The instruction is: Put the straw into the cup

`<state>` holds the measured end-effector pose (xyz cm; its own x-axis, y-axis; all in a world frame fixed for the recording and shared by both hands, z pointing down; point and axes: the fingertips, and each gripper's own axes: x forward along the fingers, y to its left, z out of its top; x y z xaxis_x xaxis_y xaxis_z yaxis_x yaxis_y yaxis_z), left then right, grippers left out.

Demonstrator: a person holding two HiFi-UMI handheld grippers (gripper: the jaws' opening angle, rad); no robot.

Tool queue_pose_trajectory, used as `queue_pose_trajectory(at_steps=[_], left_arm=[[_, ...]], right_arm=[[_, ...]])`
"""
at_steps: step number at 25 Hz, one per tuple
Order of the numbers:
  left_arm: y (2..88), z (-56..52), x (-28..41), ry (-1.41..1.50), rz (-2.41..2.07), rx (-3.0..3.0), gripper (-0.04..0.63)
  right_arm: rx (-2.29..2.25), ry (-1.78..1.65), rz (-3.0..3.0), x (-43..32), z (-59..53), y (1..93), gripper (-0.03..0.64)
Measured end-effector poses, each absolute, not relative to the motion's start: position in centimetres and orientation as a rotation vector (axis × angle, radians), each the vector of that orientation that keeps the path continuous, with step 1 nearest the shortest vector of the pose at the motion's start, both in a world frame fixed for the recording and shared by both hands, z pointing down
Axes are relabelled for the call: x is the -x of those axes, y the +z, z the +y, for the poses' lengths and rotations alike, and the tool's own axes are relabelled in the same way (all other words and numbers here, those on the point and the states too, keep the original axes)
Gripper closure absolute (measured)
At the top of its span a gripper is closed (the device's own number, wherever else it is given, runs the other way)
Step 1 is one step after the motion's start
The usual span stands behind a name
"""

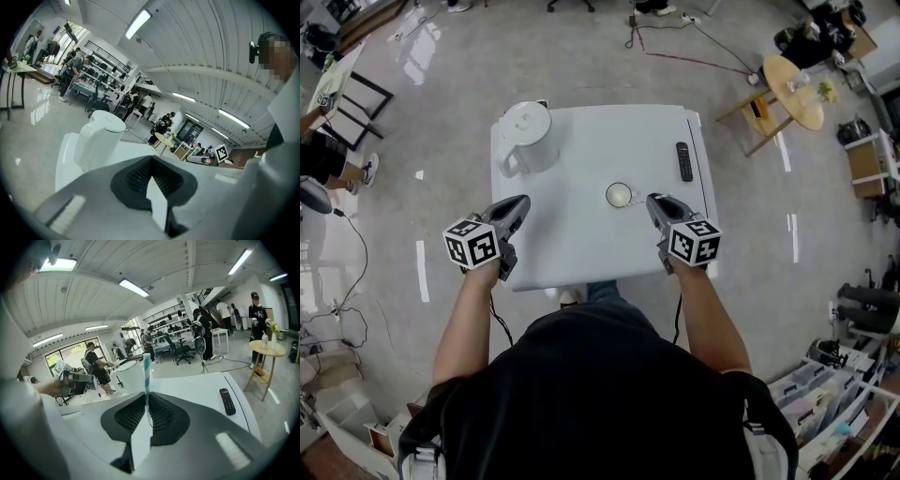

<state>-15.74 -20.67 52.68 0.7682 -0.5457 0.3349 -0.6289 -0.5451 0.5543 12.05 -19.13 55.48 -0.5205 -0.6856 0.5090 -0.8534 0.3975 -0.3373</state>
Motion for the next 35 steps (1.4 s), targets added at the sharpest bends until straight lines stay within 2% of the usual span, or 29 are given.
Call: queue_pose_trajectory(at_steps=[35], left_arm=[[56.1,-21.6,12.5,0.237,-0.886,-2.213,0.594]], right_arm=[[-1.188,0.906,-2.371,-12.3,-22.7,60.9,0.565]])
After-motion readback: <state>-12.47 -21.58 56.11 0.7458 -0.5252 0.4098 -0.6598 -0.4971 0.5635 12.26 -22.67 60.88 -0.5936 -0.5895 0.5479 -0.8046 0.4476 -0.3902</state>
